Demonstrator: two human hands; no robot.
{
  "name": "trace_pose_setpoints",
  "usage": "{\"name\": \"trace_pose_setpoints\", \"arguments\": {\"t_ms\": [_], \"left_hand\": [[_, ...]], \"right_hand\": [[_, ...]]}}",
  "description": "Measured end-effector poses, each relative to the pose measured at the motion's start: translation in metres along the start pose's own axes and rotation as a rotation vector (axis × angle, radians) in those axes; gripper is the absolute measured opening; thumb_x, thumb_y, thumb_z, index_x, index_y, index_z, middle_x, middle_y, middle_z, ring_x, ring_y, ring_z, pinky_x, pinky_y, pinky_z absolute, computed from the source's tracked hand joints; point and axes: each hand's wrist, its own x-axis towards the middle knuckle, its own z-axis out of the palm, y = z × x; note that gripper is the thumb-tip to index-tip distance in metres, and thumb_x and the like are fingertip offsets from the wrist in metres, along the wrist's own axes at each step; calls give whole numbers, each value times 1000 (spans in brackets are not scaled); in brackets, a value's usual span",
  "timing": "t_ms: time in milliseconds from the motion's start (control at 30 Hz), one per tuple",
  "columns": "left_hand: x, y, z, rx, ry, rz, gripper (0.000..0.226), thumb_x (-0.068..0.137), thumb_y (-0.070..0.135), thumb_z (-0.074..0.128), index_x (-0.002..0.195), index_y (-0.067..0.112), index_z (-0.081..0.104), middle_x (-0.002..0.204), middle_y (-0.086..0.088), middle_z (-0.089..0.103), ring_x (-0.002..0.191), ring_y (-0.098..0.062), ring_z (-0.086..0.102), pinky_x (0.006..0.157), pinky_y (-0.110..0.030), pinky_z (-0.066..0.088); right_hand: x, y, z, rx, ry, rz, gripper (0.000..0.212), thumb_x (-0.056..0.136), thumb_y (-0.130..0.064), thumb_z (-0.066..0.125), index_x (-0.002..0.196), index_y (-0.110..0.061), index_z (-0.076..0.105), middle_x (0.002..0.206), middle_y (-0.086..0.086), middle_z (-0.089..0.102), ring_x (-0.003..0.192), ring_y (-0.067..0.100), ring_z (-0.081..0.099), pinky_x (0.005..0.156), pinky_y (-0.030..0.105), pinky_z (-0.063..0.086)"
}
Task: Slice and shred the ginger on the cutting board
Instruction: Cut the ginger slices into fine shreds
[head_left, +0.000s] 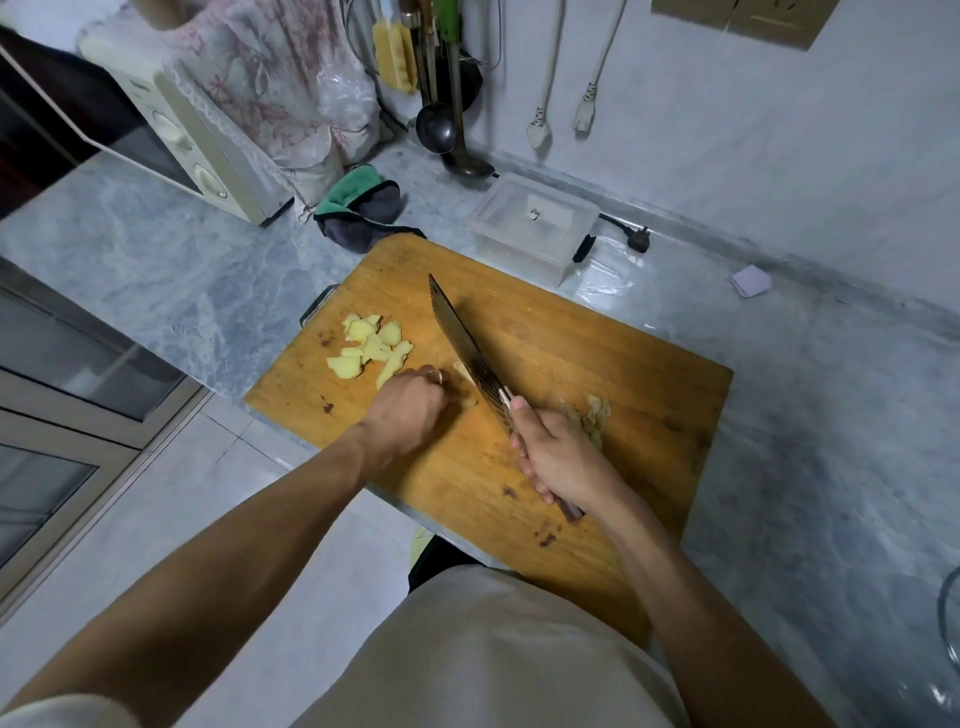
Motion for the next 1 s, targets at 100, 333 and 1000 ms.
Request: {"name": "trace_pose_setpoints", "arguments": {"t_ms": [100,333,1000], "left_hand": [[1,7,2,-451,150,-353,14,96,17,62,96,8,73,92,0,70,79,-16,63,74,-22,50],[-3,26,24,-1255,322,-917,20,78,13,84,65,12,68,70,-6,70,74,-29,72,72,-43,61],[6,41,21,-1427,392,-1128,23,90,-6,58,76,7,71,60,-9,65,57,-23,65,68,-36,61]], "right_hand": [[-2,-1,-3,-23,31,-19,54,106,-55,31,78,-15,54,57,-2,51,43,12,47,44,27,40],[-6,-1,5,-70,-9,-13,56,105,-56,31,77,-14,54,58,2,53,47,17,50,46,27,42],[-8,-3,7,-68,-72,30,55,106,-57,31,77,-15,52,55,0,50,44,15,45,44,27,40]]}}
